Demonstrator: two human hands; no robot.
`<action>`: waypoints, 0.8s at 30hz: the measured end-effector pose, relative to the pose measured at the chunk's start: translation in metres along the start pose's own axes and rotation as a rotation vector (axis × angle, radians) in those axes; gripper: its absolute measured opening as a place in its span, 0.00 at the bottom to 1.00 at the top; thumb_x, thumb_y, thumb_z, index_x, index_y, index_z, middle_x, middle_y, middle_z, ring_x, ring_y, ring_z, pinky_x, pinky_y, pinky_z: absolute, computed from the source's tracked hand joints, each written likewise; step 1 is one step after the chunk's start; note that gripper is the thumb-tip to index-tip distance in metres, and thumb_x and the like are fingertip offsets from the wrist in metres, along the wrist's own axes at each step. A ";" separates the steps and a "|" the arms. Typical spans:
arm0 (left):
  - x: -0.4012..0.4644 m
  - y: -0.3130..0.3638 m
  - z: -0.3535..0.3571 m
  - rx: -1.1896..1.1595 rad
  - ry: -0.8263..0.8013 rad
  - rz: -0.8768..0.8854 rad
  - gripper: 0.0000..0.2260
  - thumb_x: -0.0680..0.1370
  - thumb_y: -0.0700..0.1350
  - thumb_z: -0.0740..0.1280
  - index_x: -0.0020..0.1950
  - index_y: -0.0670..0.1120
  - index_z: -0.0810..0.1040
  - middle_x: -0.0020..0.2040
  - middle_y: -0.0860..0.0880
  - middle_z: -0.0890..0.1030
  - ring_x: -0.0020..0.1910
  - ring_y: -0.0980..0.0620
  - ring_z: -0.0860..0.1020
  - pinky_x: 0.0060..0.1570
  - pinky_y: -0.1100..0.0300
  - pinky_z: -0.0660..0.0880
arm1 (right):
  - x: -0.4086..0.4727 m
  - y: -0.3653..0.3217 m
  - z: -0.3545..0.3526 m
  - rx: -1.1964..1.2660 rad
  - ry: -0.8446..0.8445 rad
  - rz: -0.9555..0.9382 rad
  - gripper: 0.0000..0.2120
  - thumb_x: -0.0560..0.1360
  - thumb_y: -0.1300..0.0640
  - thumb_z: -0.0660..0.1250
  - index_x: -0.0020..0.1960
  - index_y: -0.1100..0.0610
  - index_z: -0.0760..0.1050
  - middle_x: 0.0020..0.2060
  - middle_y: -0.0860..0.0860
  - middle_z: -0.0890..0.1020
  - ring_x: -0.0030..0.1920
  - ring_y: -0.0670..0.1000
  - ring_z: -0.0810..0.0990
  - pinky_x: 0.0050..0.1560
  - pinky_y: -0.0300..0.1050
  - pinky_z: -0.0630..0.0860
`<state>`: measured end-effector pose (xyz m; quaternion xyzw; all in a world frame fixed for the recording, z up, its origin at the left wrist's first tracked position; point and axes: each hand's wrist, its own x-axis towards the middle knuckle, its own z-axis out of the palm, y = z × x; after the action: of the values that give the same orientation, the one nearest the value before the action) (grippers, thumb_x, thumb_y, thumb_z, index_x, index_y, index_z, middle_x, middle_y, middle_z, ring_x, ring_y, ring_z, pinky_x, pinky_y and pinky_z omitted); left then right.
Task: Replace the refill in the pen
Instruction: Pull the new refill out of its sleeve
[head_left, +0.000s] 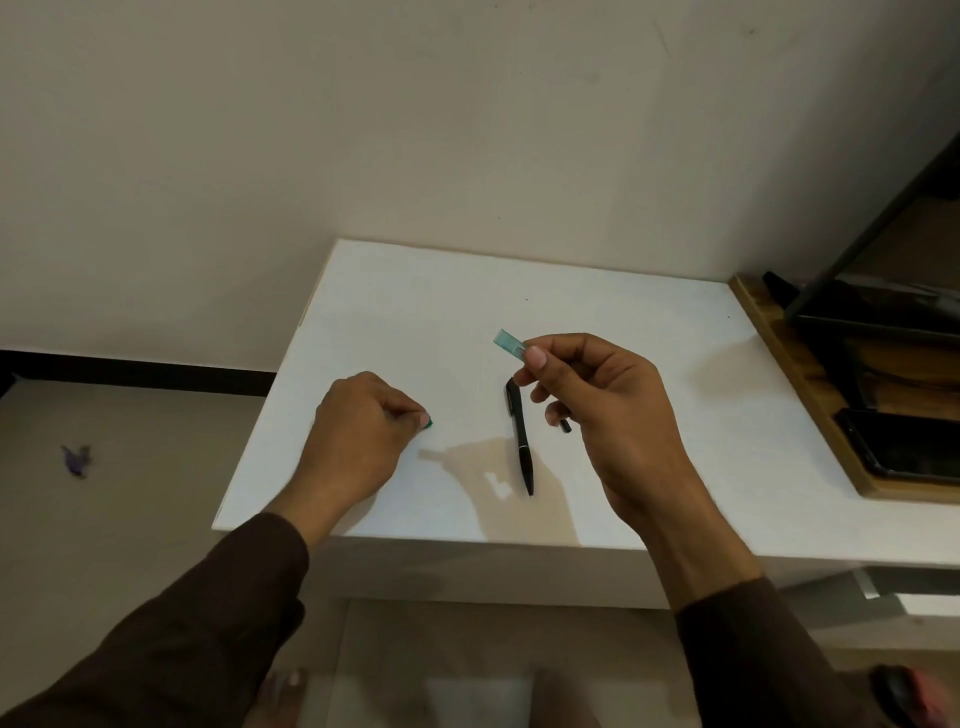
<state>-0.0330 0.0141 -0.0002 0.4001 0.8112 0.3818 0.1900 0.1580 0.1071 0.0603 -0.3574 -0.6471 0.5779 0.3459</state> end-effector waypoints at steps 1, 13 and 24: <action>0.000 0.000 0.001 0.001 0.010 -0.003 0.04 0.77 0.42 0.74 0.46 0.46 0.89 0.40 0.61 0.77 0.40 0.62 0.76 0.38 0.76 0.65 | 0.000 0.000 0.000 -0.003 0.000 0.001 0.04 0.79 0.57 0.71 0.50 0.54 0.85 0.40 0.50 0.88 0.38 0.46 0.80 0.38 0.41 0.75; -0.019 0.058 -0.020 -0.973 -0.244 -0.194 0.11 0.83 0.38 0.64 0.60 0.39 0.83 0.52 0.40 0.88 0.50 0.42 0.87 0.49 0.51 0.85 | 0.001 -0.002 0.000 -0.031 0.009 -0.032 0.04 0.77 0.56 0.73 0.50 0.54 0.85 0.39 0.49 0.88 0.38 0.44 0.82 0.39 0.43 0.78; -0.023 0.061 -0.022 -1.139 -0.381 -0.251 0.10 0.78 0.35 0.68 0.57 0.33 0.83 0.50 0.34 0.87 0.49 0.38 0.87 0.48 0.52 0.85 | 0.000 -0.006 -0.001 -0.042 0.018 -0.084 0.03 0.75 0.56 0.75 0.48 0.55 0.86 0.37 0.49 0.86 0.37 0.47 0.80 0.37 0.42 0.77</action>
<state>-0.0020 0.0092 0.0606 0.1983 0.4723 0.6520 0.5591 0.1585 0.1071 0.0659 -0.3422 -0.6702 0.5459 0.3682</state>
